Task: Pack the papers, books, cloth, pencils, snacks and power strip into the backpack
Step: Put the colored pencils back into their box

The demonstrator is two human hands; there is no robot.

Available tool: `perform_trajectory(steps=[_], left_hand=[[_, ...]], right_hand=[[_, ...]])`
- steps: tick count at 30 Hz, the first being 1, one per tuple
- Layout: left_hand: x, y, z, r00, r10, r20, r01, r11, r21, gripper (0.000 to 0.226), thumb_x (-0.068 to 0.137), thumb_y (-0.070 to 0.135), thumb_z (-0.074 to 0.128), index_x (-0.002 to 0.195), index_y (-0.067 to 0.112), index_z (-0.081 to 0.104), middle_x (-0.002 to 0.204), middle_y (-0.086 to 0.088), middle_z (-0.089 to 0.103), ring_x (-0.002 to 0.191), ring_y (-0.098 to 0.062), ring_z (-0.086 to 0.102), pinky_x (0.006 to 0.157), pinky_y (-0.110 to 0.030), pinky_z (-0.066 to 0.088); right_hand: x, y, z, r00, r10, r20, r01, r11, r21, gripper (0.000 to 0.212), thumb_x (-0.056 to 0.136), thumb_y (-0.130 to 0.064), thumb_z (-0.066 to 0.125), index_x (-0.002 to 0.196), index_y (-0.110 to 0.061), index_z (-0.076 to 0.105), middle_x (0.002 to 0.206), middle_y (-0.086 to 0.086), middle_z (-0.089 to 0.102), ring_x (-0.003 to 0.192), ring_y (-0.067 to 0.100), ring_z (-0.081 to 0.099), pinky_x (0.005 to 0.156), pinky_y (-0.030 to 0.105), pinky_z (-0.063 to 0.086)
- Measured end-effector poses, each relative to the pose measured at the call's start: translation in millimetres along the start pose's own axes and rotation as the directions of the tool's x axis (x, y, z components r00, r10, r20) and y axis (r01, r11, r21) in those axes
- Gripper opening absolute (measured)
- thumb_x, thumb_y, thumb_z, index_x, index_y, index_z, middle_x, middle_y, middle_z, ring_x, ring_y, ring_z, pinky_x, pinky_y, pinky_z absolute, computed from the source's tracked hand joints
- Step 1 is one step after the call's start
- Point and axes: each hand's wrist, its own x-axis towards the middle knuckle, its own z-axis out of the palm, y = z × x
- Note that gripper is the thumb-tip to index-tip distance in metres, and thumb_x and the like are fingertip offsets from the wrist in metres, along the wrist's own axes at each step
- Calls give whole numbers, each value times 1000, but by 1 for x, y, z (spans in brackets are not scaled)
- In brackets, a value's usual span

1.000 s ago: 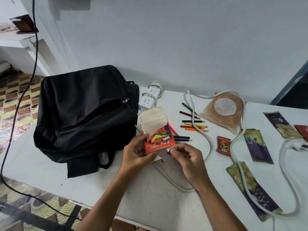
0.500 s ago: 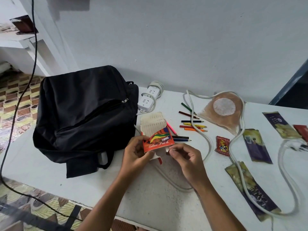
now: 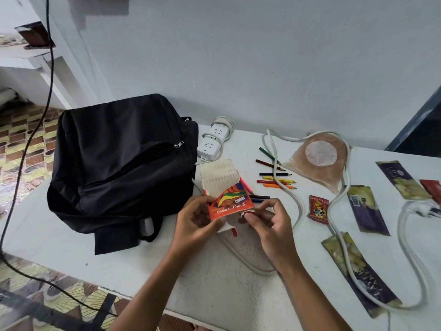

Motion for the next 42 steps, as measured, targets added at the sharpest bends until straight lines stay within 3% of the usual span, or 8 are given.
perform_trajectory(steps=[7,14,17,20,25,32,36,42], left_hand=[[0,1,0,1000,24,21,-24,1000,12,49,69,30,79,112,14,62,112,-12,62,93,-24,69,75,-27,57],[0,-1,-3,999,40,25,-41,998,38,52,67,31,80,113,13,64,119,-6,58,97,-25,67,77,-31,59],[2,1,-2,1000,6,-26,-7,1000,-28,38,73,30,75,106,12,68,111,-6,63,94,-22,68,73,-29,58],[3,0,-5,995,-59,-86,47,990,-131,14,85,3,67,98,8,69,99,-5,71,89,-20,71,70,-26,58],[3,4,-6,992,-94,-82,77,978,-196,21,83,-7,62,102,3,61,89,-2,75,84,-19,72,65,-25,58],[3,5,-10,992,-111,-63,91,962,-257,55,72,3,71,119,12,45,108,-13,67,94,-32,68,73,-41,59],[3,13,-7,993,-122,-10,114,953,-282,63,68,12,74,121,19,42,104,-14,67,91,-34,64,70,-43,58],[7,46,-11,998,-67,21,70,979,-191,38,91,5,56,121,24,42,116,-8,60,91,-34,70,61,-36,60]], right_hand=[[0,-5,2,999,37,-7,-37,999,-8,43,81,-3,71,113,-18,47,88,7,75,77,17,72,64,19,54],[1,-2,2,996,77,-42,-78,997,-13,33,81,-6,71,104,-15,49,86,8,75,76,19,72,61,22,55],[2,-2,1,995,73,-74,-73,997,8,26,81,-8,72,96,-7,51,84,13,74,73,24,71,61,27,56],[2,-2,0,997,52,-55,-51,998,31,17,83,-7,70,93,0,57,81,14,73,71,29,72,64,28,57],[2,-2,0,999,39,-32,-38,999,36,13,85,-5,66,92,0,57,80,15,73,72,30,72,66,27,57],[2,-6,1,995,94,14,-94,995,33,39,82,-25,70,116,-13,57,96,9,74,88,22,72,67,28,57],[1,-7,1,993,111,47,-111,994,-4,26,87,-12,66,113,-15,64,93,8,75,90,24,71,72,29,57],[3,-26,12,987,55,153,-48,998,-46,20,89,-10,62,108,-11,68,84,2,75,76,10,70,58,16,50]])
